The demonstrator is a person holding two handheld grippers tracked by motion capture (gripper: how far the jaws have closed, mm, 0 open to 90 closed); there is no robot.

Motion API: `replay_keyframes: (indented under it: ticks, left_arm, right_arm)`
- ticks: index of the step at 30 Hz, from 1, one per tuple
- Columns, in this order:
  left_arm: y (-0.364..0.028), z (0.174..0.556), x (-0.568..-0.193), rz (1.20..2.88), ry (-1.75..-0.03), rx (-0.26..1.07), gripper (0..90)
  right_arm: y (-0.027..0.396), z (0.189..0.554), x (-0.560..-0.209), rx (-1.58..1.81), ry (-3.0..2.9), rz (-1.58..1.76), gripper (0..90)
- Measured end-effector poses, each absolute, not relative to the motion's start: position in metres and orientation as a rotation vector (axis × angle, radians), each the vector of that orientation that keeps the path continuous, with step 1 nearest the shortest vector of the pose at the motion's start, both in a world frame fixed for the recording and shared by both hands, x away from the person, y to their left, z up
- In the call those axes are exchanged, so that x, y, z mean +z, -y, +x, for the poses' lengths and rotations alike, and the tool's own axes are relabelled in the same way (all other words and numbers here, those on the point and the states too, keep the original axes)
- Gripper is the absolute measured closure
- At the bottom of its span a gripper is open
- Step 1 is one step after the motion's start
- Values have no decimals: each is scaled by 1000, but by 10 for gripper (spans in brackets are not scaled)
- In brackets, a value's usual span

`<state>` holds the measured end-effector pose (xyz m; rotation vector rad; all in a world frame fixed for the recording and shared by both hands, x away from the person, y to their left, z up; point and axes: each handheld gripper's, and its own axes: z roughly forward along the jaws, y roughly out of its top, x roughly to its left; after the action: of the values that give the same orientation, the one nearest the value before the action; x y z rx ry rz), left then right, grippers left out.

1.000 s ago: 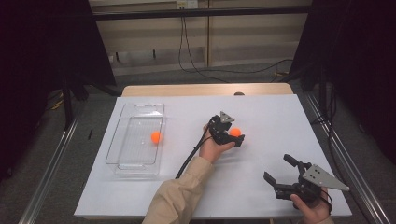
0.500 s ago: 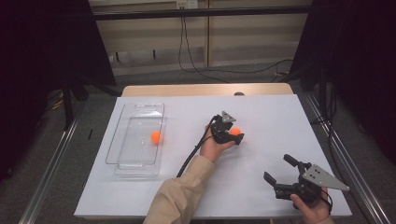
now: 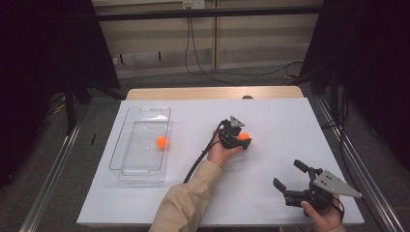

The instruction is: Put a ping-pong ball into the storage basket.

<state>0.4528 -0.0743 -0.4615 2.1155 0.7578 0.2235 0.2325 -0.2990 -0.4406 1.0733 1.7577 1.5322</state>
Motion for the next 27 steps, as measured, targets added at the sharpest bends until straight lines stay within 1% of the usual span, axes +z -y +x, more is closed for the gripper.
replay_keyframes:
  ticks: [7, 11, 19, 27]
  left_arm:
    - [75, 453, -462, 2128, -764, 213, 451]
    - [75, 453, -462, 2132, -755, 196, 503]
    - [72, 453, -459, 2137, -781, 192, 508]
    - [70, 448, -452, 2132, -767, 173, 509]
  right_arm:
    - [299, 232, -441, 1533, -1757, 1073, 31]
    - [299, 232, -441, 1532, -1759, 1073, 31]
    - [299, 232, -441, 1530, -1760, 1074, 31]
    - [299, 232, -441, 1532, -1759, 1075, 31]
